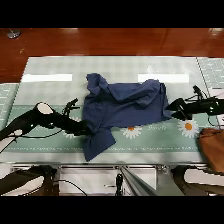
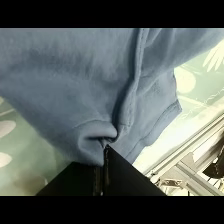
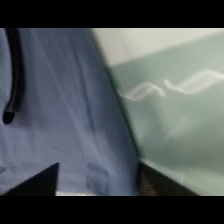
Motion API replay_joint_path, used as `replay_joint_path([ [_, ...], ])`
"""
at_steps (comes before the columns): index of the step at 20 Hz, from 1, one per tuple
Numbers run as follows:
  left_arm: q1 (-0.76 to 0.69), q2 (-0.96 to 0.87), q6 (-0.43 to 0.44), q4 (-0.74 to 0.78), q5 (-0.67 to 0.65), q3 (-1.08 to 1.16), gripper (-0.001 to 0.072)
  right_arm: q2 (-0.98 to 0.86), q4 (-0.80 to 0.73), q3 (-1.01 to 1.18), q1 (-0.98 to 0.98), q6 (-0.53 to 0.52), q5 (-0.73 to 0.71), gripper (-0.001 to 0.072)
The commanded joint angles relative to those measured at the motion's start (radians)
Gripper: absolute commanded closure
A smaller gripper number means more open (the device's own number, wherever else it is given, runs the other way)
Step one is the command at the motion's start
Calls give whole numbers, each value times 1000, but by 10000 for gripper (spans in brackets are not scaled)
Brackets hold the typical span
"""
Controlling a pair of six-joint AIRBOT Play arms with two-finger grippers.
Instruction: Fold the shirts.
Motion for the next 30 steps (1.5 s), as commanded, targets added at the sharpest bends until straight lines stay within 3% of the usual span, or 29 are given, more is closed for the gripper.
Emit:
replay_joint_path([
  [1, 1, 1, -1, -7, 2, 3, 689, -32, 16, 42, 112, 29, -34, 439],
  [2, 1, 3, 0, -8, 0, 13, 689, -32, 17, 63, 135, 28, -15, 683],
  [5, 41, 40, 0, -32, -25, 148, 690, -14, 18, 230, 176, 36, 117, 688],
  [8, 135, 127, 16, -138, -20, 463, 689, 94, 23, 551, 197, 121, 139, 688],
  [14, 321, 277, 17, -160, 166, 1156, 690, 358, -8, 1197, 198, 224, 127, 688],
  [19, 465, 429, 17, -121, 166, 1383, 690, 687, -127, 1226, 198, 227, 80, 688],
  [23, 534, 613, 5, 78, 166, 1383, 690, 840, -251, 1226, 197, 261, 146, 688],
  [26, 548, 725, -61, 268, 147, 1383, 690, 895, -322, 1226, 197, 283, 258, 688],
  [30, 549, 760, -136, 334, -46, 1352, 690, 907, -328, 1212, 197, 296, 385, 688],
])
